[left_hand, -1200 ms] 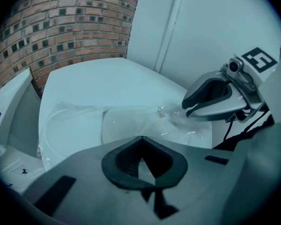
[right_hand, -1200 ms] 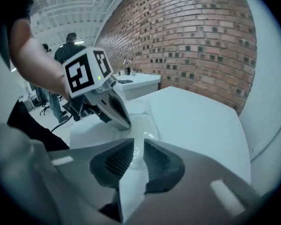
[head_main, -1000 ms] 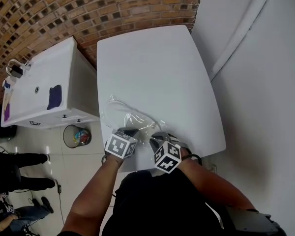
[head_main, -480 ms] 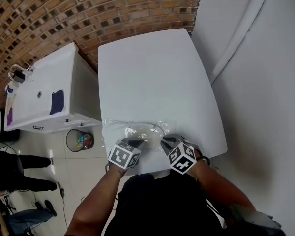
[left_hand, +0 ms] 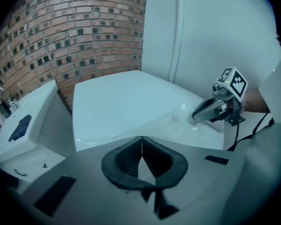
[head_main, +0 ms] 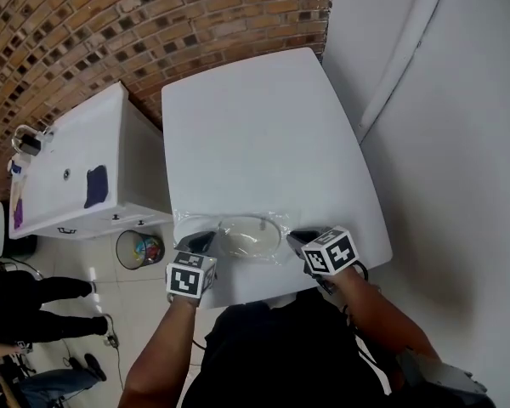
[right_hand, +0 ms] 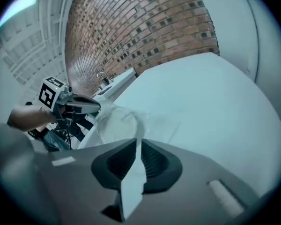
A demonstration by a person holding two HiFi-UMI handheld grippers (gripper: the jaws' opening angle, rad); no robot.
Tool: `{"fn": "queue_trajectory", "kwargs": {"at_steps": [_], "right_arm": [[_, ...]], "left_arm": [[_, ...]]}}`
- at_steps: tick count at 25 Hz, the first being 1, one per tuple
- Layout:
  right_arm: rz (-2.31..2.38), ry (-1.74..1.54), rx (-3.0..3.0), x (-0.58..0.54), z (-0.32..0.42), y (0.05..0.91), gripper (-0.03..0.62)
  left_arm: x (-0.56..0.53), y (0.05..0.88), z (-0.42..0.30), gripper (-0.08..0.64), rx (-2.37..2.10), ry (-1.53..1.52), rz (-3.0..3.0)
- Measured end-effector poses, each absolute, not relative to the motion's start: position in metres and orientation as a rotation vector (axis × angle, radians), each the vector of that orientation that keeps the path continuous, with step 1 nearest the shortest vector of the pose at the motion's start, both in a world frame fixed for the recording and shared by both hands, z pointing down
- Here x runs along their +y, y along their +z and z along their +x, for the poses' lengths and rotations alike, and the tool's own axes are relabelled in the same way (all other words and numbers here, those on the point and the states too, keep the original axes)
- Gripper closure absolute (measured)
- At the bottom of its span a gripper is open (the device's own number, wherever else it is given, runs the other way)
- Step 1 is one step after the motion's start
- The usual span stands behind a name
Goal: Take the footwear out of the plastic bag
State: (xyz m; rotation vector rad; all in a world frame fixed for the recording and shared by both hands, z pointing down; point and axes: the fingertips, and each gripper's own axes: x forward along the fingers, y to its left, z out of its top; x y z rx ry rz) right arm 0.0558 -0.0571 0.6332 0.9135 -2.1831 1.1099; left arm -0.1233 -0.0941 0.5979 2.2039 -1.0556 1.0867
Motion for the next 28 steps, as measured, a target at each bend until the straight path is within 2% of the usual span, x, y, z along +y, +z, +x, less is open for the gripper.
{"fn": "queue_trajectory", "kwargs": {"at_steps": [6,10,18,21,28], "right_arm": [[0.839,1.187,-2.151,-0.058,0.044,0.644,0.554],[0.823,1.278,-2.174,-0.060,0.037,0.643,0.538],[0.800,1.462,-2.215,-0.064,0.041,0.637,0.505],[0.786,1.586,-2.237,-0.065,0.041,0.633,0.450],[0.759,1.676,-2.195,-0.070,0.023,0.642,0.446]], "left_arm": [[-0.098,0.616,-0.173,0.552,-1.150,1.160,2.032],[-0.094,0.634,-0.176,0.552,-1.117,1.166,2.001],[-0.094,0.641,-0.180,0.552,-1.047,0.975,1.944],[-0.094,0.642,-0.179,0.554,-1.019,0.940,1.931],[-0.094,0.643,-0.179,0.554,-0.991,0.893,1.946]]}}
